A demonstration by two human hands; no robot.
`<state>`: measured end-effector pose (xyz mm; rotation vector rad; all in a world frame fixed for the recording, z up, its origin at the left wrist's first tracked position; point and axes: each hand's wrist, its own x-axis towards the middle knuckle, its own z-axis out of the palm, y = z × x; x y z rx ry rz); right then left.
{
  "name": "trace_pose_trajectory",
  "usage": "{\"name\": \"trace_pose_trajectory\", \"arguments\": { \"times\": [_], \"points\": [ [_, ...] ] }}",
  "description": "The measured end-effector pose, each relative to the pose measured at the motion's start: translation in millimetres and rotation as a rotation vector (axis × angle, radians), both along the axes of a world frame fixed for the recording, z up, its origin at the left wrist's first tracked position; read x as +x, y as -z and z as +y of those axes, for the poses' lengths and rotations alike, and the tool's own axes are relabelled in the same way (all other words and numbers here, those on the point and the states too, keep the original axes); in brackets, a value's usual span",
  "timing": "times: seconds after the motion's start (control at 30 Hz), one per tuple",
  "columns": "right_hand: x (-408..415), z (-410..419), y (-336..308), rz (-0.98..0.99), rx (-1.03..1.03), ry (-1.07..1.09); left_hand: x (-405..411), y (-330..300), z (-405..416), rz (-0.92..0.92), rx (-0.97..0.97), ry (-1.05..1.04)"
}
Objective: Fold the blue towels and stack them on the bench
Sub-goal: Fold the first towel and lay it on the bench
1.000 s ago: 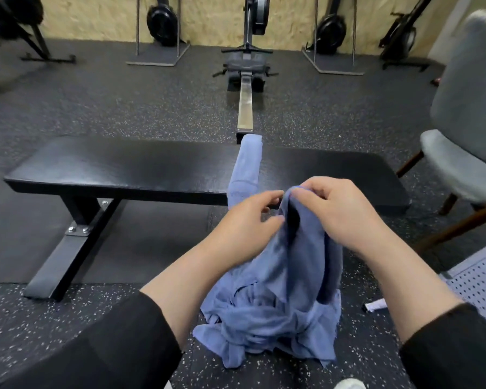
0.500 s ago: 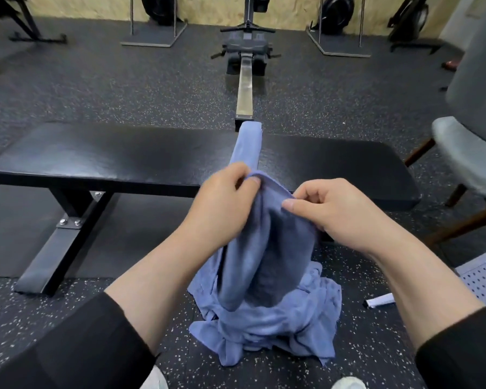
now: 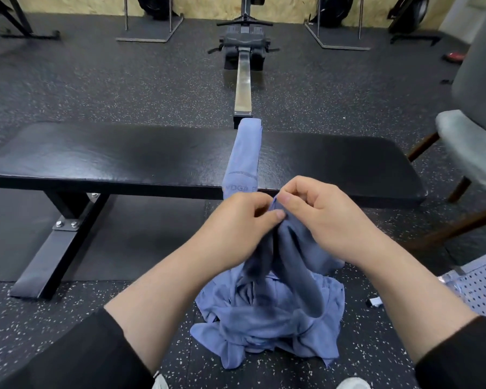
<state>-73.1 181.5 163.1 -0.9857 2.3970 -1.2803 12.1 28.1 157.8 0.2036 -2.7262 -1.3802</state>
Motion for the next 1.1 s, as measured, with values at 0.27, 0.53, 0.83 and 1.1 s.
{"name": "trace_pose_trajectory", "arguments": {
  "times": [0.27,0.53,0.83,1.1],
  "points": [
    [-16,27,-5,-0.122,0.075,0.005,-3,-6,-20,0.162,0.241,-0.393],
    [-21,37,-9,-0.436,-0.261,0.051,5,-12,-29,0.205,0.335,-0.552],
    [-26,37,-3,-0.268,-0.209,0.212,7,-12,-35,0.197,0.236,-0.543],
    [-14,22,-8,0.047,-0.172,0.321,7,-10,-19,0.137,0.032,-0.26]
  ]
}}
